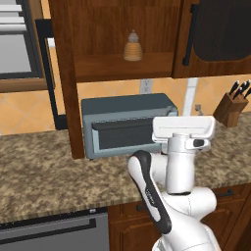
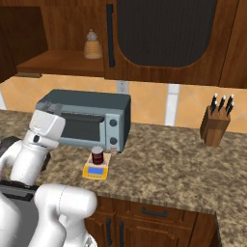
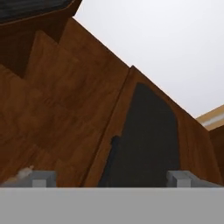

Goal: Pick the canned food and place it on the digital scale for weighing, and close the cabinet.

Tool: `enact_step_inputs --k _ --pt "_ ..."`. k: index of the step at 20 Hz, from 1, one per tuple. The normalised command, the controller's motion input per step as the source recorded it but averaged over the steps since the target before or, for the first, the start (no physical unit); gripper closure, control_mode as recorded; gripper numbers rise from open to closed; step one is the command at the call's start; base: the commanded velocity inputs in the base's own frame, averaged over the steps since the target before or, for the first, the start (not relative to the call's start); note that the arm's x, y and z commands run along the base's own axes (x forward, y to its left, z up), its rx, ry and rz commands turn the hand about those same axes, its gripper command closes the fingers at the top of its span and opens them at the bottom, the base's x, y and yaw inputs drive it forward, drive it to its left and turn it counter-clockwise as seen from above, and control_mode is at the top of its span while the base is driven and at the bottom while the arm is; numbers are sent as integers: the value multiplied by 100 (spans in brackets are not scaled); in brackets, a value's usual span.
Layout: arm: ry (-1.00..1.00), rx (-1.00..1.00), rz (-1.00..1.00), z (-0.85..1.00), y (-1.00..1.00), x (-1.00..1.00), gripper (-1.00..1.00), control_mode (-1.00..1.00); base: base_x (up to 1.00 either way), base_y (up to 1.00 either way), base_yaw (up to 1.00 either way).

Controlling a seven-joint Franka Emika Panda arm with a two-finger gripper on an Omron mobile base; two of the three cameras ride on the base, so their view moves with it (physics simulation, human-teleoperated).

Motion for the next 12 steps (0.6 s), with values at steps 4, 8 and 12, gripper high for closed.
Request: enact_step_inputs --k 4,8,12 --pt "-6 0 -2 0 -51 -100 -100 -100 0 0 0" --pt "-13 -1 0 4 -18 -100 -100 -100 0 0 0" --pt "-53 0 0 67 -43 -100 -100 -100 0 0 0"
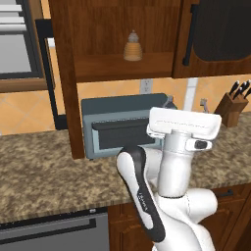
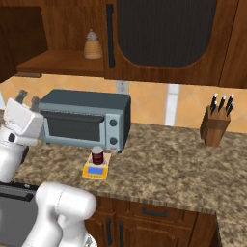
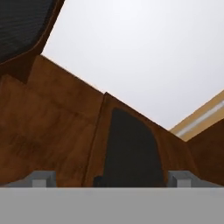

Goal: Pick the canned food and place it on the digital scale for weighing, and close the cabinet.

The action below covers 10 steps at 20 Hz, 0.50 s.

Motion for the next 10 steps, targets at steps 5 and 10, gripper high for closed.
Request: enact_step_inputs --k 5,10 --pt "-26 -1 -8 66 -100 -100 -100 -100 0 0 0" --pt "-16 -10 -11 19 -51 -100 -100 -100 0 0 0"
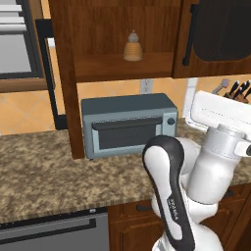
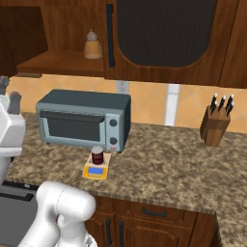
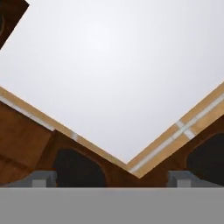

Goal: Pick the canned food and place it on the digital scale for weighing, and close the cabinet.

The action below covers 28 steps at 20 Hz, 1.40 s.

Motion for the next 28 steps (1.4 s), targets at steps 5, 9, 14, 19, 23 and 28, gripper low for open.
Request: enact_step_inputs --k 5,9,14,19,23,28 --pt "-22 -36 -10 -59 79 -100 -100 -100 0 0 0" --pt "-41 -19 -6 -57 90 -100 -100 -100 0 0 0" --pt "-32 -17 -1 -15 66 -100 -100 -100 0 0 0" --pt "-4 -37 -1 -96 100 -86 -100 -100 0 0 0" --pt "0 -33 0 -100 100 -51 -100 -100 0 0 0" --pt "0 -12 -3 -100 100 -30 -100 -100 0 0 0"
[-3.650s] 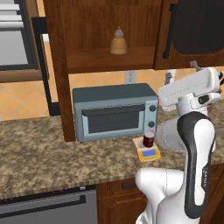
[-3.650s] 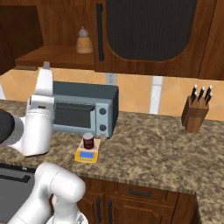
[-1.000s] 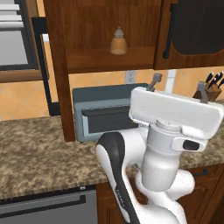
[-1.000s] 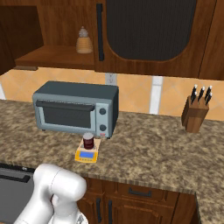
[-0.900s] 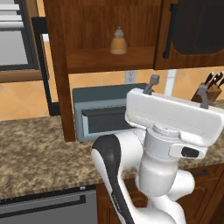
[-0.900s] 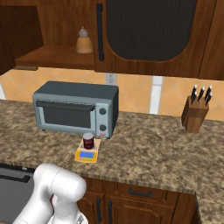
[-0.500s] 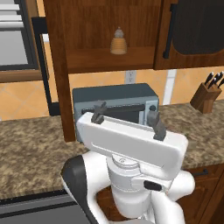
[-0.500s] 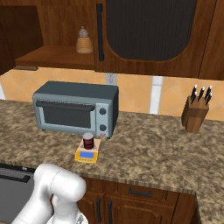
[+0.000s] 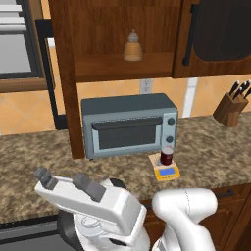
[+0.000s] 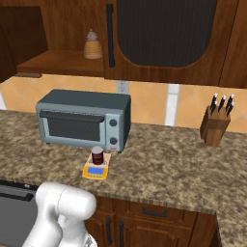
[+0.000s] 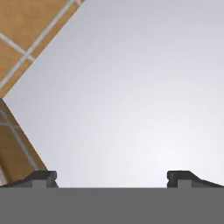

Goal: Pick the canned food and place it on the digital scale for weighing, and close the cabinet.

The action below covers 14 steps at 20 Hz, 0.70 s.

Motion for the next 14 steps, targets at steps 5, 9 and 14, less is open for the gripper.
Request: enact_step_inputs --k 5,9,14 --pt "12 11 -12 -100 100 40 -100 -100 0 0 0" --pt "17 37 -14 -67 100 48 -100 -100 0 0 0" --pt "3 24 -16 -96 100 -24 -100 -100 0 0 0"
